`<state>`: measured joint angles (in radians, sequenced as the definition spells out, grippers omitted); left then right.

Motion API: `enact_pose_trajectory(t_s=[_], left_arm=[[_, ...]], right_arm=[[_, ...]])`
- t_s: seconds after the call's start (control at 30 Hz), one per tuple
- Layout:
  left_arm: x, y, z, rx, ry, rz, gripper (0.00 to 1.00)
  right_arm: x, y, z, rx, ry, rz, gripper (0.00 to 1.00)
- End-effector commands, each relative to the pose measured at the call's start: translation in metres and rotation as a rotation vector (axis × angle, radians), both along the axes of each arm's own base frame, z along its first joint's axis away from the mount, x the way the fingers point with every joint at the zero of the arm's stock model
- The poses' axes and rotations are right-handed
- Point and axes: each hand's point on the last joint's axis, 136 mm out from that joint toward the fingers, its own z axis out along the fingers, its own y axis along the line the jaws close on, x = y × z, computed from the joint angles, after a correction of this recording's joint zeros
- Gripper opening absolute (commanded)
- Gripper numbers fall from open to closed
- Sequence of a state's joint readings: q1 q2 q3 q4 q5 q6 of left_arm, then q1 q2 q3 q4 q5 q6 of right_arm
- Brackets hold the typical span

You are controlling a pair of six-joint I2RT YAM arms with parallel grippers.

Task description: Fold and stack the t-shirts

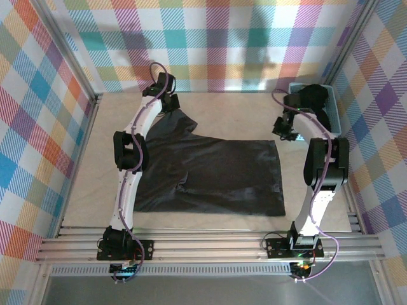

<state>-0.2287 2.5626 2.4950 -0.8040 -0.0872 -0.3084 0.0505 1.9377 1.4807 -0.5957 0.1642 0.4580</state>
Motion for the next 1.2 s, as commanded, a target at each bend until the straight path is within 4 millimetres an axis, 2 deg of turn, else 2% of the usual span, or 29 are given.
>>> enact_pose_trajectory(t_s=[0.0,0.33,0.43,0.57,0.73,0.83,0.97,1.07,1.17], left_arm=[[-0.004,0.001,0.031,-0.009,-0.036,-0.019,0.0],[-0.003,0.002,0.034,-0.012,-0.041,-0.019,0.0],[-0.004,0.002,0.033,-0.012,-0.038,-0.025,0.0],[-0.005,0.003,0.034,-0.009,-0.036,-0.028,0.0],[-0.005,0.002,0.04,-0.012,-0.044,-0.033,0.0],[-0.005,0.002,0.046,-0.017,-0.055,-0.035,0.0],[-0.005,0.002,0.051,-0.021,-0.065,-0.033,0.0],[-0.006,0.002,0.053,-0.02,-0.066,-0.033,0.0],[-0.008,0.003,0.056,-0.018,-0.065,-0.031,0.0]], right_arm=[[-0.008,0.022,-0.001,0.015,0.019,0.024,0.4],[-0.002,0.027,-0.046,0.007,0.127,-0.014,0.4],[0.007,0.026,-0.049,-0.001,0.13,-0.013,0.4],[0.01,0.019,-0.056,-0.045,0.165,-0.032,0.39],[-0.001,0.011,-0.07,-0.084,0.22,-0.056,0.4],[-0.003,0.011,-0.069,-0.082,0.206,-0.064,0.45],[-0.004,0.012,-0.072,-0.076,0.235,-0.072,0.46],[-0.004,0.011,-0.072,-0.079,0.245,-0.066,0.43],[-0.002,0.013,-0.07,-0.082,0.249,-0.046,0.27]])
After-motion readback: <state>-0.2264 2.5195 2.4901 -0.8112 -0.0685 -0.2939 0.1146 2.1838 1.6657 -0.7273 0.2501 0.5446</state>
